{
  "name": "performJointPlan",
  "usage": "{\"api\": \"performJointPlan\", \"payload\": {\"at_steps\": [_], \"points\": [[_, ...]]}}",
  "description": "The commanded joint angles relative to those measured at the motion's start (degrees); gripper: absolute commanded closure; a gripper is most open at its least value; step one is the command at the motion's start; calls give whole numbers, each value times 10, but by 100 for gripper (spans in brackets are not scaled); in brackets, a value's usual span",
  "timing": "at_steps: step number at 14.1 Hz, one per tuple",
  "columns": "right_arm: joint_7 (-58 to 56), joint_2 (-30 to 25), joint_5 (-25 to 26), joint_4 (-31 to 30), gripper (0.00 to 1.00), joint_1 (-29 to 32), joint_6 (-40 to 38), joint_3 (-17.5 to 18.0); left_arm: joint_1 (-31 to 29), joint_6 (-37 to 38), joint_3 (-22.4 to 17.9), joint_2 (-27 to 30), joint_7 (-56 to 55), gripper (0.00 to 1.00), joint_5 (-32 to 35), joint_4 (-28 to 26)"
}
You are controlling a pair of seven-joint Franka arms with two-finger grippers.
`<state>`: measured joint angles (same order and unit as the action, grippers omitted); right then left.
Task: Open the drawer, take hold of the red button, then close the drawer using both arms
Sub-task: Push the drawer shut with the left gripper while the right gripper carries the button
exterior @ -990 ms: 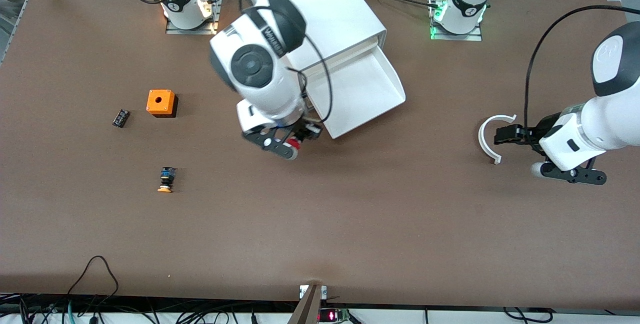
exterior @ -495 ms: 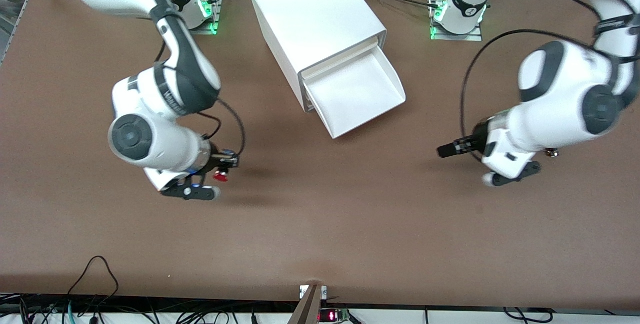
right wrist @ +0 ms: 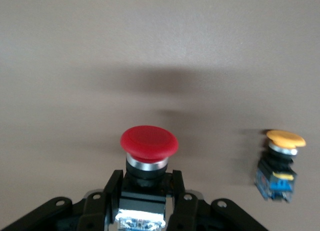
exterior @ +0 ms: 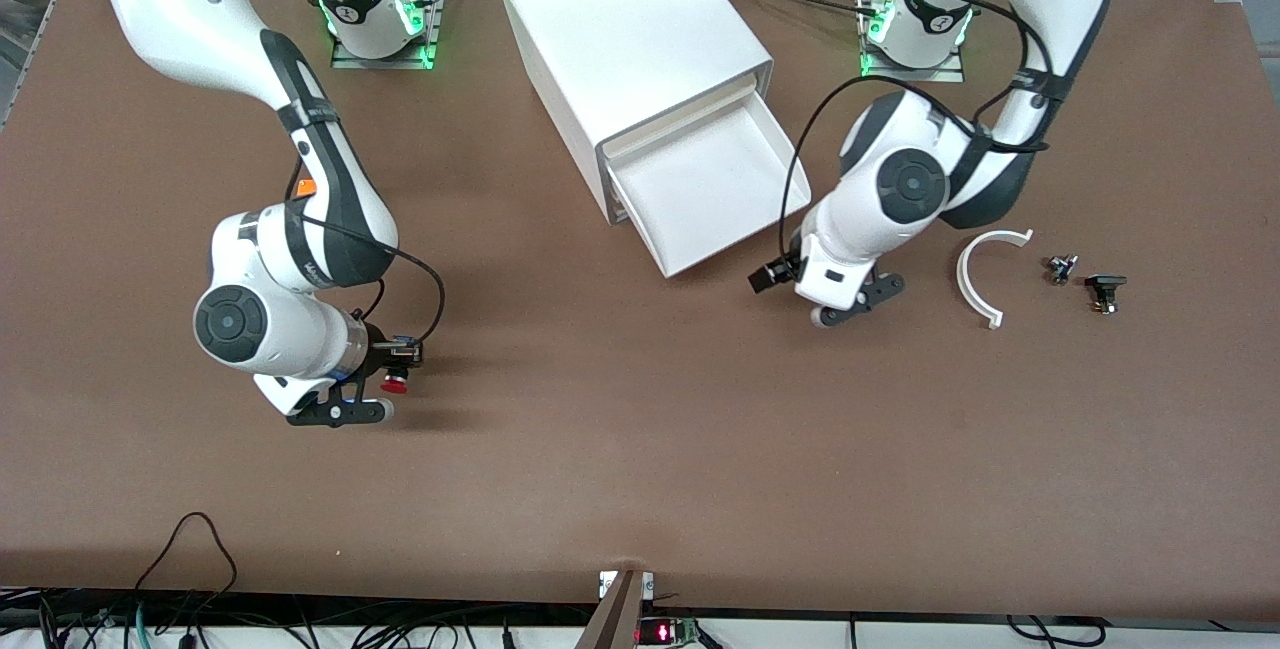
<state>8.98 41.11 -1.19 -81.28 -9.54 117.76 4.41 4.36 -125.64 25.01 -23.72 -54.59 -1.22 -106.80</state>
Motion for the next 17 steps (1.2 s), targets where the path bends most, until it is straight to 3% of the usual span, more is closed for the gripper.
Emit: {"api": "performJointPlan", "payload": {"at_steps": [1, 4, 8, 10, 11, 12, 13, 14, 15, 17], "points": [[-30, 2, 8, -33, 100, 17, 34, 7, 20, -7, -1, 1, -24, 0, 13, -17], [-37, 17, 9, -44, 100, 25, 47, 7, 39, 0, 2, 3, -25, 0, 11, -35], [-54, 26, 8, -59, 100, 32, 70, 7, 38, 32, 39, -1, -30, 0, -2, -42], [-52, 35, 8, -59, 100, 32, 79, 7, 39, 38, 52, -2, -28, 0, -46, -42], [-50, 41, 8, -56, 89, 32, 81, 7, 41, 41, 53, -3, -25, 0, -60, -42], [-48, 43, 8, -56, 61, 32, 81, 7, 44, 47, 57, -5, -22, 0, -69, -40], [-46, 43, 8, -55, 49, 31, 84, 7, 47, 57, 63, -12, -20, 0, -71, -40], [-45, 42, 8, -52, 15, 31, 84, 7, 47, 64, 64, -13, -20, 0, -72, -40], [-46, 37, 8, -48, 1, 32, 83, 7, 48, 71, 65, -14, -22, 0, -79, -39], [-48, 23, 8, -46, 1, 29, 78, 7, 50, 85, 71, -15, -18, 0, -122, -39]]}}
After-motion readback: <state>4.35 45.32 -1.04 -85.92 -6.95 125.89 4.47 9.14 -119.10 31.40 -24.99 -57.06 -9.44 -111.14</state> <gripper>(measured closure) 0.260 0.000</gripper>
